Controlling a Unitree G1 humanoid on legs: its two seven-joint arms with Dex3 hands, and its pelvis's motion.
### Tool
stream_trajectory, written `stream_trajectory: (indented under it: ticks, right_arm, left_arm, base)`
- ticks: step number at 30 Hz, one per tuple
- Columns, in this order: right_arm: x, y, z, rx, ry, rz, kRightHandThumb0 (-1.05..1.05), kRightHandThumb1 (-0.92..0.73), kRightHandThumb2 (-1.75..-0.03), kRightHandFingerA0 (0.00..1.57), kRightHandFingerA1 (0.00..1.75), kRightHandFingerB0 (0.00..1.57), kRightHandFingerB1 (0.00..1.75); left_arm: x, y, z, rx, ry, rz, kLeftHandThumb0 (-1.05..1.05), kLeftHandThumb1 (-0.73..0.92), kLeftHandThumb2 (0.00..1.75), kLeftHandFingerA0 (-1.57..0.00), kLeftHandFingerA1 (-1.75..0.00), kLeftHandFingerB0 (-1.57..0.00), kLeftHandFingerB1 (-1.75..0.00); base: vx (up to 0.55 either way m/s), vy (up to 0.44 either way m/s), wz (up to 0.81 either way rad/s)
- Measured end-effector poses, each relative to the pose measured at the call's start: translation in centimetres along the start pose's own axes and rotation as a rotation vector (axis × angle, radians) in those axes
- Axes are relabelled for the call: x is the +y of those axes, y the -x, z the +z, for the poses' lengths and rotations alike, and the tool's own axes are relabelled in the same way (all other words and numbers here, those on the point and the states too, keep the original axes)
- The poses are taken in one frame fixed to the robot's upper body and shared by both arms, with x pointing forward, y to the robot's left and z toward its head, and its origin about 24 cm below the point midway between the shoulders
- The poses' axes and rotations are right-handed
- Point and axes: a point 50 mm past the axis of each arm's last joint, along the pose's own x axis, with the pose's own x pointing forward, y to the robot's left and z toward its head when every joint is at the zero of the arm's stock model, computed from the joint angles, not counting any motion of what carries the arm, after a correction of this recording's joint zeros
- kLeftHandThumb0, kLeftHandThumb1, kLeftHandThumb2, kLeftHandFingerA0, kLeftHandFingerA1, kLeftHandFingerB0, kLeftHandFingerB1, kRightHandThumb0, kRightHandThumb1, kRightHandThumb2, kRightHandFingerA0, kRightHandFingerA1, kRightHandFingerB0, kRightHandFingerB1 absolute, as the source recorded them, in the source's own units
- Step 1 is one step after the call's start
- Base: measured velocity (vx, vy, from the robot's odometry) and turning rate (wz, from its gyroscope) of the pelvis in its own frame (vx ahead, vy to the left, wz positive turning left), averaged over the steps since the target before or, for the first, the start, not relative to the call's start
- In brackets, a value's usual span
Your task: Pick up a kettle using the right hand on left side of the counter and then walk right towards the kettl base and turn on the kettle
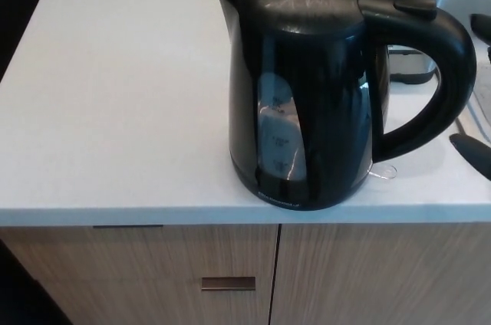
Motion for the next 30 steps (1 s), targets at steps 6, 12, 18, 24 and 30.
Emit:
stream_trajectory:
  ticks: [6, 12, 18, 24, 30]
  right_arm:
    - [0.0, -1.0, 0.0, 0.026, -0.003, 0.006, -0.79, -0.49, -0.89, 0.00, 0.41, 0.07, 0.33]
    - [-0.1, -2.4, -0.6, 0.085, -0.022, 0.029, -0.75, -0.47, -0.87, 0.00, 0.35, 0.06, 0.29]
    - [0.4, -3.3, -0.9, 0.130, -0.043, 0.066, -0.76, -0.46, -0.85, 0.01, 0.42, 0.08, 0.30]
    - [1.1, -3.7, -0.7, 0.141, -0.065, 0.092, -0.72, -0.45, -0.85, 0.02, 0.41, 0.05, 0.29]
    - [2.1, -4.1, -0.3, 0.147, -0.083, 0.122, -0.61, -0.61, -0.60, 0.04, 0.48, 0.09, 0.31]
  left_arm:
    - [-0.1, 0.0, 0.1, -0.002, 0.001, -0.002, 0.13, 0.63, 0.93, -0.91, -0.84, -0.86, -0.76]
    - [-0.3, -0.2, 0.2, -0.004, 0.005, -0.009, 0.13, 0.64, 0.95, -0.88, -0.84, -0.83, -0.77]
    - [-0.3, -0.2, 0.2, -0.004, 0.006, -0.013, 0.14, 0.62, 0.94, -0.88, -0.84, -0.84, -0.78]
    - [-0.3, -0.2, 0.2, -0.003, 0.010, -0.015, 0.12, 0.65, 0.92, -0.90, -0.85, -0.86, -0.78]
    - [-0.3, -0.2, 0.3, -0.004, 0.016, -0.014, 0.14, 0.61, 0.99, -0.89, -0.85, -0.85, -0.78]
  base:
    - [0.00, 0.000, 0.00]
    - [0.00, 0.000, 0.00]
    - [0.00, 0.000, 0.00]
    - [0.00, 0.000, 0.00]
    - [0.00, 0.000, 0.00]
